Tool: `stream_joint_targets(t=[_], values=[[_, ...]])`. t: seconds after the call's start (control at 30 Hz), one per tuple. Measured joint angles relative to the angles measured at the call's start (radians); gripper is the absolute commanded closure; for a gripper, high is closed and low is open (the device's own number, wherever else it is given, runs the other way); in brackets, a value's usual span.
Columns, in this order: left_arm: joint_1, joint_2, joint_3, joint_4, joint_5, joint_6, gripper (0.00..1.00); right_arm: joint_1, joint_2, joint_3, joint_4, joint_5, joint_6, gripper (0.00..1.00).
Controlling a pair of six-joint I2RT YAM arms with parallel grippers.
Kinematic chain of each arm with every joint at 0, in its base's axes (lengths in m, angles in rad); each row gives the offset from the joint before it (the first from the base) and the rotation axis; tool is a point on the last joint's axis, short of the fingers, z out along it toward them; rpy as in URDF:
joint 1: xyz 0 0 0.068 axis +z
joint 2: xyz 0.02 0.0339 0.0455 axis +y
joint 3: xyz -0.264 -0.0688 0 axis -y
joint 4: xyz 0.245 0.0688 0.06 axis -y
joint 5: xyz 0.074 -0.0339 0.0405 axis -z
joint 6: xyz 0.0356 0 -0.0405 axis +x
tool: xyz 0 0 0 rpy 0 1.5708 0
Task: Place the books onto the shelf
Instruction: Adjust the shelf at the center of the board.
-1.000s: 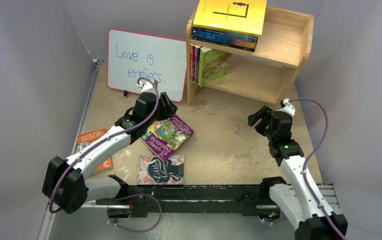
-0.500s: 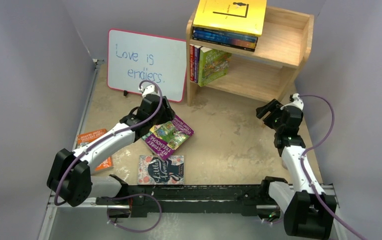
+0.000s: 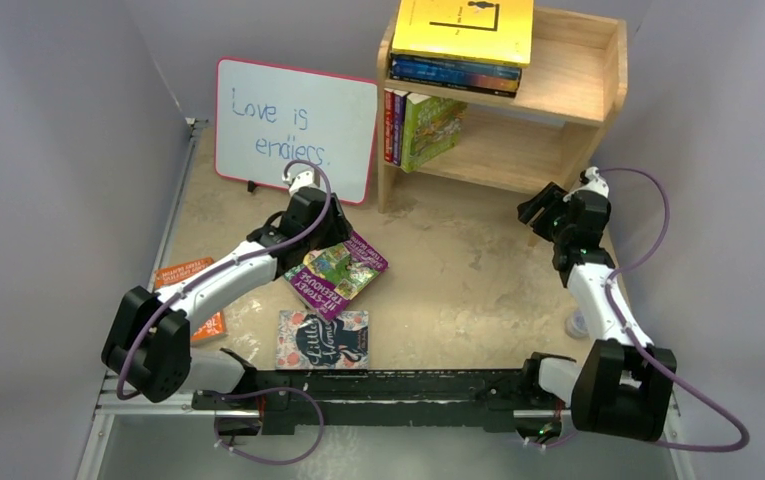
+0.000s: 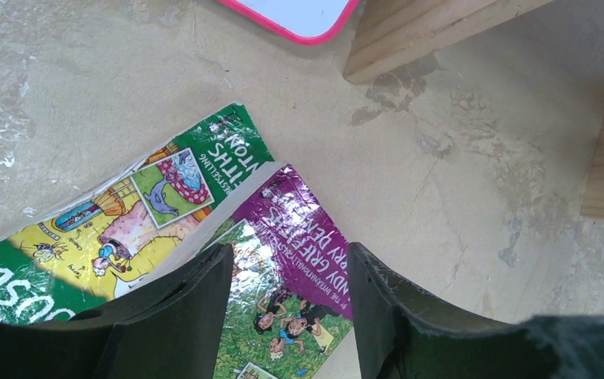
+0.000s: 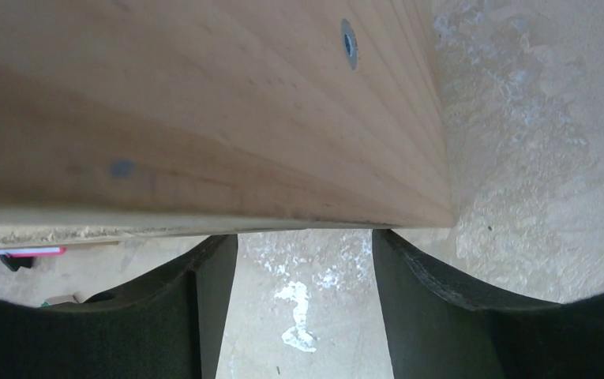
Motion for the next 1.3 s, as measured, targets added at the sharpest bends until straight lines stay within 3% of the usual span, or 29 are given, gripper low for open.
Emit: stream_joint_targets(t=[0.33,0.57,0.7,1.03,1.3], values=[[0.0,0.006,0.003,-0.001,-0.002,0.0,0.45,-0.028,0.135,0.095,0.03,-0.021,-0.002,0.36],[0.011,0.007,0.003,-0.016,-0.016,0.001,0.45,-0.029,0.116,0.089,0.031,-0.025,0.001,0.29],[0.031,0.007,0.0,-0.046,-0.031,0.002,0.44,0.002,0.022,0.017,0.062,-0.059,0.016,0.26],[0.081,0.007,-0.075,-0.109,-0.04,0.0,0.41,0.41,-0.049,-0.126,0.065,-0.059,0.227,0.22],[0.1,0.027,-0.121,-0.09,-0.037,-0.027,0.6,0.755,0.101,-0.137,0.177,0.033,0.408,0.15]])
